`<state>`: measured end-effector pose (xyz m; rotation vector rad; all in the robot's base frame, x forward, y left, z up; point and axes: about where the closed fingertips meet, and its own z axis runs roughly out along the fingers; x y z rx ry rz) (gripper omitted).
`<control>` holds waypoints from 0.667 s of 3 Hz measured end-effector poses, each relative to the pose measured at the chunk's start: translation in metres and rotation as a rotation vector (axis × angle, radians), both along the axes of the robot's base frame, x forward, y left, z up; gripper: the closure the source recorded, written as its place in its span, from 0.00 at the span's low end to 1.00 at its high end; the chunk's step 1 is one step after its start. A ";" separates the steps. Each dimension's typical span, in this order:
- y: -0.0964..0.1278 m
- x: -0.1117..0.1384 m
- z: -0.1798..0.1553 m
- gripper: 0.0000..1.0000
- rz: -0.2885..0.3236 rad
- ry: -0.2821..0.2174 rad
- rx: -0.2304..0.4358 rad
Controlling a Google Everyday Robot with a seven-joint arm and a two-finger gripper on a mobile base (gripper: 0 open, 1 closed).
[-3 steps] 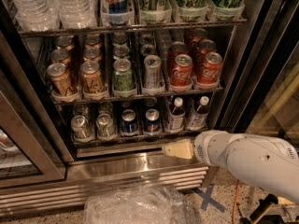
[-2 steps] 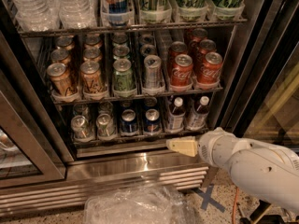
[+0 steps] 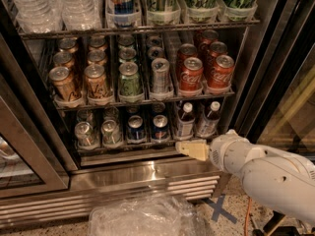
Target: Pick blue plastic bottle from bottom shelf of fridge
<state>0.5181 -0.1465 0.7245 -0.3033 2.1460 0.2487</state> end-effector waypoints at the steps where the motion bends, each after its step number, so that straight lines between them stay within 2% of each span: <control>1: -0.012 -0.007 -0.005 0.00 -0.020 -0.045 -0.016; 2: -0.004 -0.031 -0.063 0.00 -0.019 -0.026 -0.038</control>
Offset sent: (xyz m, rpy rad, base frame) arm -0.0133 0.0341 -0.0909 0.0323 -0.3420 -0.2043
